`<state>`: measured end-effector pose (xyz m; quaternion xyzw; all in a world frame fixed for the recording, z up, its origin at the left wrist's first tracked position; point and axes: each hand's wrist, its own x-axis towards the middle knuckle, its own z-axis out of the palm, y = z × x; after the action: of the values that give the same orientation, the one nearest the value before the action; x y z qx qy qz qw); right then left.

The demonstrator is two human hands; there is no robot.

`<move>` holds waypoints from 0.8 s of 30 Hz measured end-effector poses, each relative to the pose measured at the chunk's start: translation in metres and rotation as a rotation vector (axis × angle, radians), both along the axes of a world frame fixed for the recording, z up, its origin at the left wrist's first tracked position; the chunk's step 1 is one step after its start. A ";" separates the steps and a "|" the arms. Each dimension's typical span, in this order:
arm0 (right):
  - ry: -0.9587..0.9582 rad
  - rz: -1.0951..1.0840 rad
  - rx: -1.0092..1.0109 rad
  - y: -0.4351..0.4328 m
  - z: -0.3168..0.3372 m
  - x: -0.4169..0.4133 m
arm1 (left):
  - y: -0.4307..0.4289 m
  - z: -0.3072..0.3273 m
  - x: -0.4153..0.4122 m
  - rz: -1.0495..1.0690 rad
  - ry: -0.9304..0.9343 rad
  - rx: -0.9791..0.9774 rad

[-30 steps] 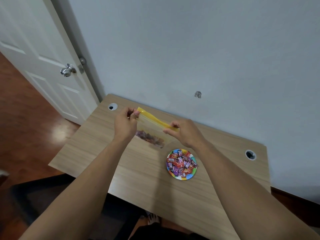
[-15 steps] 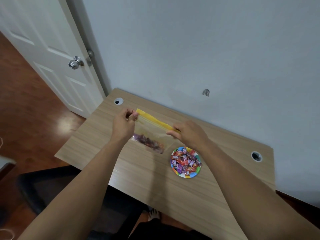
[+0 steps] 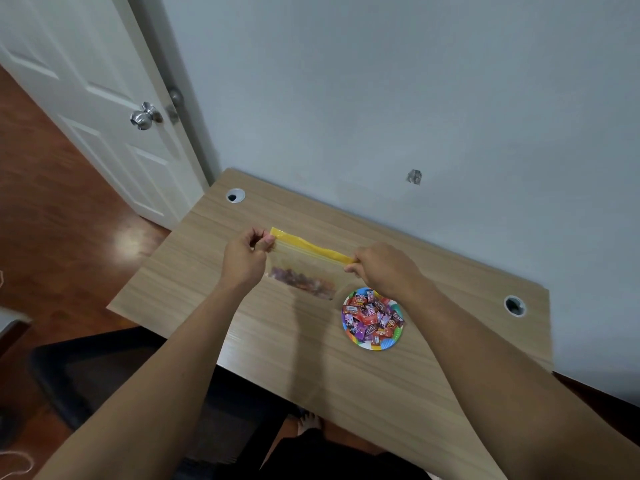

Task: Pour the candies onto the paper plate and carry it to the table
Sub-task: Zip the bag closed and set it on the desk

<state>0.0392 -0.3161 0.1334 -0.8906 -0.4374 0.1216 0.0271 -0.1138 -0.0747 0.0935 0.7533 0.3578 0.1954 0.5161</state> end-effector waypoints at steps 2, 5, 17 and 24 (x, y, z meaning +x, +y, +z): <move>-0.036 0.012 -0.038 0.000 -0.003 -0.001 | 0.001 -0.007 0.000 -0.006 0.007 -0.015; -0.078 0.029 -0.075 -0.001 -0.008 -0.004 | 0.002 -0.019 -0.003 -0.014 0.037 -0.046; 0.042 0.105 -0.095 0.007 -0.050 -0.023 | 0.020 -0.064 -0.025 -0.069 0.185 -0.122; 0.203 0.052 -0.081 0.006 -0.078 -0.046 | 0.028 -0.084 -0.038 -0.081 0.254 -0.101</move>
<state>-0.0068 -0.3102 0.0556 -0.8623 -0.4503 0.2296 0.0322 -0.1519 -0.0466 0.0093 0.7588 0.3990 0.0589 0.5114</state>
